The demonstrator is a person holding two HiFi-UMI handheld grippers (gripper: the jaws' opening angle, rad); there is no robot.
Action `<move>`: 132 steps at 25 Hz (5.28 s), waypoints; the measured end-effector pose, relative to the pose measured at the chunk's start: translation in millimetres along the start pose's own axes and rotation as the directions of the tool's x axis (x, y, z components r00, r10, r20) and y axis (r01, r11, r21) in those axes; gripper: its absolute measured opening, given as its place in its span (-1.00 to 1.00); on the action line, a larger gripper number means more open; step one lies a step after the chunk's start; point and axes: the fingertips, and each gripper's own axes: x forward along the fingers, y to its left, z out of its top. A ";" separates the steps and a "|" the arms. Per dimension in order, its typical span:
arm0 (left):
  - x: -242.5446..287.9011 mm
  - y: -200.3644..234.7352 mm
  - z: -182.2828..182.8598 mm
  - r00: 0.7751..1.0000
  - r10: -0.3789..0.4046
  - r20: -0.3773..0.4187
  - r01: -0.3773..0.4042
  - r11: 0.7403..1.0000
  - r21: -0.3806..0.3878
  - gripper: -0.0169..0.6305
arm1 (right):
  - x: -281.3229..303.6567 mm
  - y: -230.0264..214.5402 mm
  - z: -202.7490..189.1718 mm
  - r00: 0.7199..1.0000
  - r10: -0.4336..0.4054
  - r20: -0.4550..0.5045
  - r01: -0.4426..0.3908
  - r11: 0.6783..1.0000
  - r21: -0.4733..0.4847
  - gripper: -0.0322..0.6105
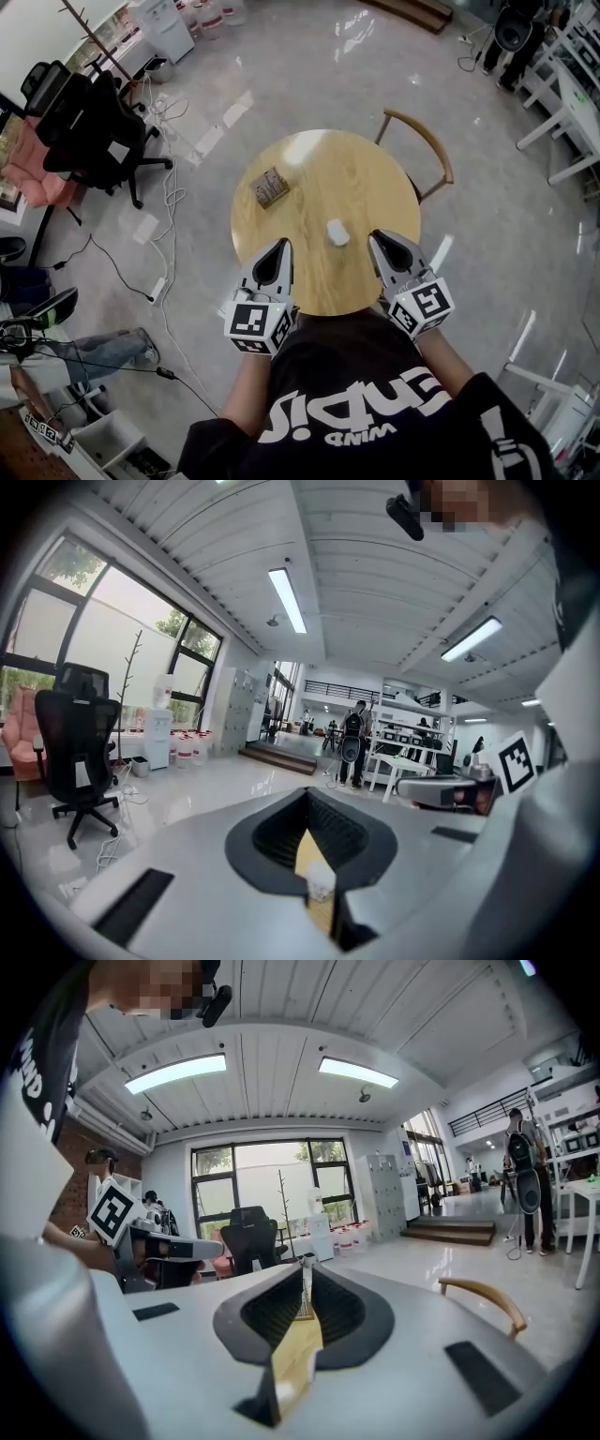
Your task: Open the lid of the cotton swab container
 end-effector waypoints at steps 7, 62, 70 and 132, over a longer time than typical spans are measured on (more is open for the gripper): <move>7.4 -0.1 5.4 1.000 0.003 0.015 -0.003 1.000 0.005 -0.92 | 13.4 2.3 -4.1 0.998 0.058 -0.021 -0.058 0.998 -0.012 -0.64; 17.8 33.5 -17.0 0.995 0.057 -0.077 -0.058 0.998 -0.007 -0.92 | 109.7 -27.0 -241.1 0.892 0.001 -0.451 -0.004 1.000 -0.004 -0.03; 18.4 36.1 -20.7 0.994 0.062 -0.091 -0.063 0.998 -0.005 -0.92 | 117.3 -33.4 -261.8 0.869 -0.038 -0.493 0.028 0.999 -0.027 -0.03; 25.0 37.3 -28.3 0.994 0.028 -0.104 -0.031 0.999 -0.025 -0.92 | 111.3 -22.0 -153.2 0.862 0.198 -0.466 -0.285 0.951 -0.122 -0.29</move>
